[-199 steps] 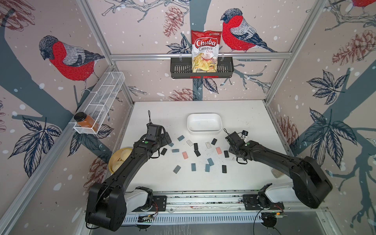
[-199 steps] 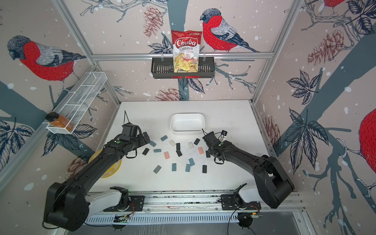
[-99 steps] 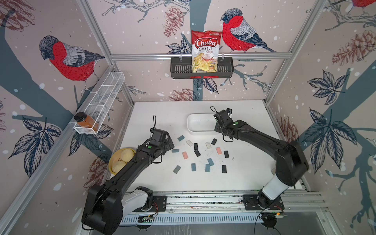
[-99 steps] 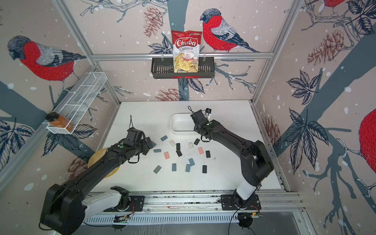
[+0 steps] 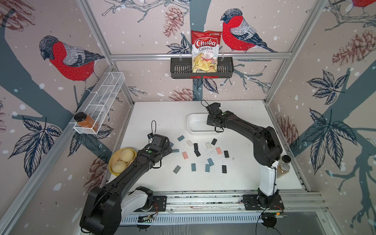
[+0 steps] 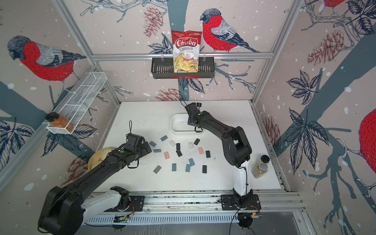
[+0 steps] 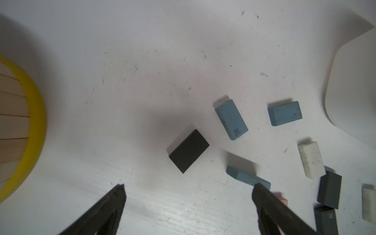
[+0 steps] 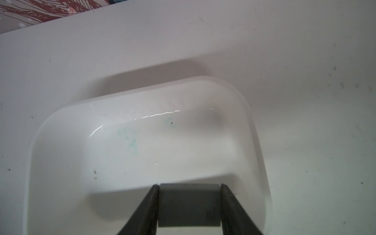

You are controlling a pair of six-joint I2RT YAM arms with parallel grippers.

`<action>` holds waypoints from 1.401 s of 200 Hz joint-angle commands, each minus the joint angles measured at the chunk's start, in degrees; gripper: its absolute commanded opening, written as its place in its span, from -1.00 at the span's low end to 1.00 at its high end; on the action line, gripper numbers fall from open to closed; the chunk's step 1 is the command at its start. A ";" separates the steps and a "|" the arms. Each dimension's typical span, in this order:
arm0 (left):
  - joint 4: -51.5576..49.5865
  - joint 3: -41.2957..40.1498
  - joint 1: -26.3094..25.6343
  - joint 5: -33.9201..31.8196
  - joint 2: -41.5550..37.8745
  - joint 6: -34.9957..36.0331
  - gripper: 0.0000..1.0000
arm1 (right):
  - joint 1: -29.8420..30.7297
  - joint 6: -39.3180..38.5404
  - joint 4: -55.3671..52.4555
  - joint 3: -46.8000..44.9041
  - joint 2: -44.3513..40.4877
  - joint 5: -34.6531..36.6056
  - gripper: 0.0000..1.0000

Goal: Put the eraser in the storage box
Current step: Place the eraser in the storage box, then pick up the eraser from the center of the board.

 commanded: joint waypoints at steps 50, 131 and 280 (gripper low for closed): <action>2.41 -0.10 -0.23 -0.53 1.98 0.03 0.96 | 0.39 -3.04 -1.67 1.47 0.15 -0.61 0.39; 5.48 1.80 -7.22 -0.51 7.76 -1.40 0.94 | 4.43 -4.84 9.34 -17.04 -21.81 5.70 0.98; 7.30 6.47 -15.83 -4.34 14.52 -2.88 0.64 | 6.60 -4.97 18.43 -45.04 -58.82 4.32 1.00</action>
